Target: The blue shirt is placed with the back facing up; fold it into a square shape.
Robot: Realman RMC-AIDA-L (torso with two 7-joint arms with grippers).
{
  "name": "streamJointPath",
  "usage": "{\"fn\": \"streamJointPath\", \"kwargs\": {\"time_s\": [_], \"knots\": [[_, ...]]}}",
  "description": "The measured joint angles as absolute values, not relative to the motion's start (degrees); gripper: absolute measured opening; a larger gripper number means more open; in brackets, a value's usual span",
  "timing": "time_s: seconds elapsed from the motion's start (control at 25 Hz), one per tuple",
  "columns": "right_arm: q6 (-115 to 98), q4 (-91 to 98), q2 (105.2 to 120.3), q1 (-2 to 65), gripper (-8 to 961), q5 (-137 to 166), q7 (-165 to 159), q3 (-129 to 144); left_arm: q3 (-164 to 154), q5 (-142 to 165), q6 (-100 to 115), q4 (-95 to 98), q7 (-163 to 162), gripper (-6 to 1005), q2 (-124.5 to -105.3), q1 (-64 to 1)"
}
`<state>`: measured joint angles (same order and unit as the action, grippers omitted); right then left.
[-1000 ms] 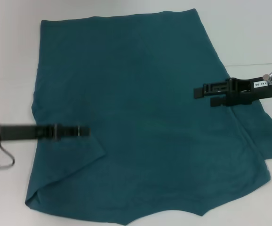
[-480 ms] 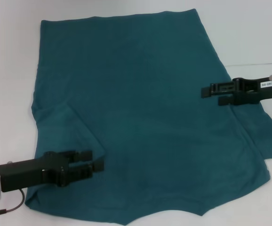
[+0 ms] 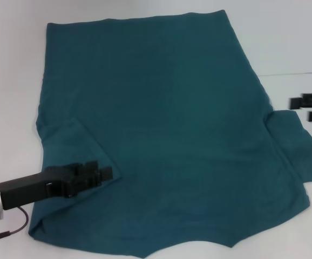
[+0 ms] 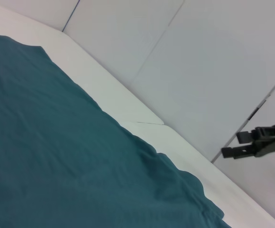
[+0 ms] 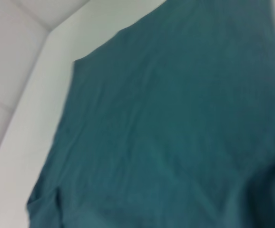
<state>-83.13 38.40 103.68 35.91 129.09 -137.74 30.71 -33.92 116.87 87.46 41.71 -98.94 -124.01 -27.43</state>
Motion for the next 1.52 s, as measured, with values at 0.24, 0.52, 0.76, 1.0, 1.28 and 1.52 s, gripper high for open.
{"fn": "streamJointPath", "kwargs": {"time_s": [0.24, 0.52, 0.76, 1.0, 1.28, 1.52], "knots": [[-80.06, 38.24, 101.21, 32.99, 886, 133.61, -143.84, 29.99, -33.96, 116.84, 86.34, 40.77, -99.12, 600, -124.02, -28.25], [-78.20, 37.90, 100.74, 32.99, 881, 137.55, -146.00, 29.81, -34.17, 116.81, 85.71, 40.23, -99.49, 601, -124.02, -28.53], [-73.99, 34.52, 101.06, 33.98, 876, 137.38, -147.01, 29.72, -33.98, 116.80, 85.67, 40.06, -99.49, 601, -124.02, -28.61], [-67.93, 32.15, 103.06, 35.13, 871, 137.55, -145.38, 30.38, -33.93, 116.80, 85.60, 39.98, -99.76, 601, -124.02, -28.60], [-63.57, 31.90, 105.54, 35.94, 866, 137.86, -145.08, 31.43, -34.04, 116.80, 85.54, 39.98, -100.20, 601, -124.02, -28.57], [-61.05, 31.84, 106.73, 36.04, 861, 137.90, -144.50, 32.60, -33.92, 116.80, 85.51, 39.99, -100.27, 599, -124.02, -28.65]]}}
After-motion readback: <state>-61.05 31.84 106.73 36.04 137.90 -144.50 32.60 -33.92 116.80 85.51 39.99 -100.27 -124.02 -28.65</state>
